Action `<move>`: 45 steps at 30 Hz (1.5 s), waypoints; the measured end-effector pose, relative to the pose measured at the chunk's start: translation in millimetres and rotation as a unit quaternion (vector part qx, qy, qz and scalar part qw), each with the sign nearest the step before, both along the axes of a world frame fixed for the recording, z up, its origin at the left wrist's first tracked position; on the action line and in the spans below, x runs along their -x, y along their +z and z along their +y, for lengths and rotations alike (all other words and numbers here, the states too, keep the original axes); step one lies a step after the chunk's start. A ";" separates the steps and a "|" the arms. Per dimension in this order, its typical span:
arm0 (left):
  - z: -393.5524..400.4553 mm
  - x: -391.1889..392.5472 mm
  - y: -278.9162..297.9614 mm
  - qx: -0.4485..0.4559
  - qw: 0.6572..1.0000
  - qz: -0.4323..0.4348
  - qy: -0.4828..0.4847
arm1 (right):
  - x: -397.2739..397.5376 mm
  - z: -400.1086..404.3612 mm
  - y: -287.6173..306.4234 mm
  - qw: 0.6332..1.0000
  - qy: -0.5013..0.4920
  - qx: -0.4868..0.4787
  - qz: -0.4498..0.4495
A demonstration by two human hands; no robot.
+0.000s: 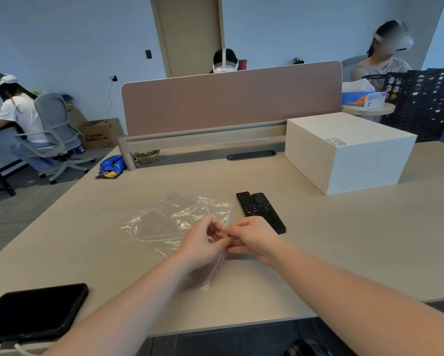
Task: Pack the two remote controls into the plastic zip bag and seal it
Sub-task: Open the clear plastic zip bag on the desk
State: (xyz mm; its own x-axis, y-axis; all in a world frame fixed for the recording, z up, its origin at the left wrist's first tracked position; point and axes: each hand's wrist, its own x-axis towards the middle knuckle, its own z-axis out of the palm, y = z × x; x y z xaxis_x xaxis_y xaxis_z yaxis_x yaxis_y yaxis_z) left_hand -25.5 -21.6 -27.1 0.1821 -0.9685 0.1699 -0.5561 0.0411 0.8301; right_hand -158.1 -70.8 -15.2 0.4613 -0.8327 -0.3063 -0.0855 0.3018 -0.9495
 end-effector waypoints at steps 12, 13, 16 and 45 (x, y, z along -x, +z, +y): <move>-2.3 -1.3 -7.1 0.007 0.999 0.002 0.037 | 0.8 0.4 1.0 0.998 -0.010 -0.039 -0.046; -2.5 -1.0 -7.4 0.005 0.999 0.002 0.035 | 0.6 0.5 0.9 0.999 -0.007 -0.035 -0.040; -2.8 -0.5 -8.2 -0.005 0.999 0.008 0.035 | 0.8 0.4 -0.5 0.999 -0.002 -0.025 -0.025; -8.1 1.0 11.3 -0.036 0.996 -0.055 0.065 | 5.9 -4.8 -4.9 0.967 0.014 0.241 0.085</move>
